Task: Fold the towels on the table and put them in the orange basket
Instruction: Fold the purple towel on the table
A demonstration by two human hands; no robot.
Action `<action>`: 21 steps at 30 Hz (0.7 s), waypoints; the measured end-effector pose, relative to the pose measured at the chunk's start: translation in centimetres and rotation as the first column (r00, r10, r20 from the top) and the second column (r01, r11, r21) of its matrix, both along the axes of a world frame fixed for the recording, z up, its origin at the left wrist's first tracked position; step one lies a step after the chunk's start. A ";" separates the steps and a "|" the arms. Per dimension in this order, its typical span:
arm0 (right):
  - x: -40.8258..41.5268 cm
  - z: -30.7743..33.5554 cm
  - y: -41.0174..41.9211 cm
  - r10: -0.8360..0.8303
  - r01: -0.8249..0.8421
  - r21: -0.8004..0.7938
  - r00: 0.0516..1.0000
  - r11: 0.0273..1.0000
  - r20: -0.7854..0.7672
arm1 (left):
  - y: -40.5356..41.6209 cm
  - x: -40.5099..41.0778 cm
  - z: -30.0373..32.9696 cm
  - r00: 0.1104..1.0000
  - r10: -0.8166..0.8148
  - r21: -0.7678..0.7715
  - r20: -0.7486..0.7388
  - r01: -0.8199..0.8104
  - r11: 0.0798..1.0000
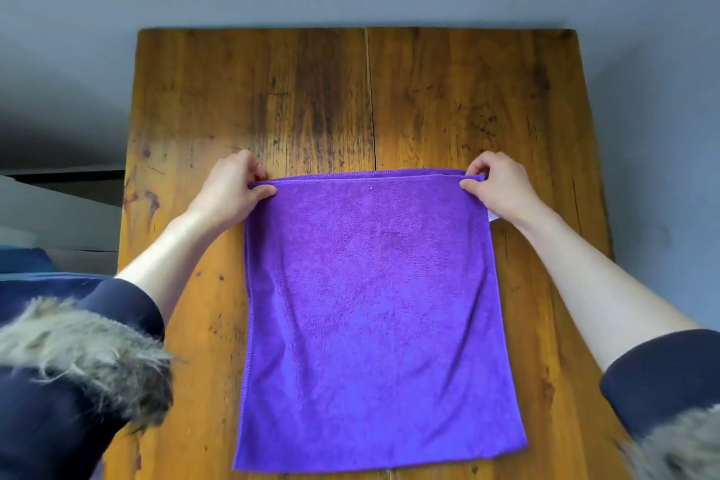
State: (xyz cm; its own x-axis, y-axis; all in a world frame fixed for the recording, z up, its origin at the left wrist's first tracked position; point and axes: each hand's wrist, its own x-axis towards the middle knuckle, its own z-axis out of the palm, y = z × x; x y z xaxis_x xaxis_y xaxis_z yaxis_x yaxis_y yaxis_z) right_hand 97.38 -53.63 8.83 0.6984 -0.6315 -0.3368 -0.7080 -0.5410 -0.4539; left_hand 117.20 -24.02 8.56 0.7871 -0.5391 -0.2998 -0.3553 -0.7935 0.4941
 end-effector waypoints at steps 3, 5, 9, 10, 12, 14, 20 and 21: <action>-0.3 0.0 0.4 -0.042 0.042 0.028 0.999 0.999 0.009 | 0.5 -0.1 0.1 0.997 -0.070 -0.040 -0.018 0.069 0.997; -0.5 0.0 0.7 -0.050 0.050 0.045 0.999 0.998 0.009 | 1.0 -0.2 0.1 0.997 -0.074 -0.057 -0.014 0.073 0.996; -1.1 1.0 1.1 -0.085 0.082 0.081 0.996 0.993 0.036 | 2.1 -0.8 0.5 0.997 0.040 -0.101 -0.073 -0.048 0.994; -1.3 1.5 1.2 -0.109 0.103 0.102 0.993 0.989 0.051 | 2.4 -0.8 1.0 0.990 0.082 -0.136 -0.115 -0.098 0.986; -1.9 2.8 1.4 -0.192 0.172 0.177 0.976 0.969 0.105 | 3.2 -0.9 2.4 0.966 0.148 -0.219 -0.214 -0.195 0.956; -2.7 4.6 1.8 -0.274 0.227 0.250 0.945 0.941 0.177 | 4.1 -1.2 4.4 0.934 0.201 -0.272 -0.297 -0.285 0.919; -5.8 11.4 2.9 -0.321 0.172 0.446 0.904 0.878 0.284 | 7.9 -2.5 10.7 0.907 0.172 -0.405 -0.384 -0.333 0.852; -6.2 12.7 3.0 -0.325 0.160 0.471 0.899 0.867 0.293 | 8.4 -2.7 11.8 0.913 0.159 -0.422 -0.376 -0.322 0.847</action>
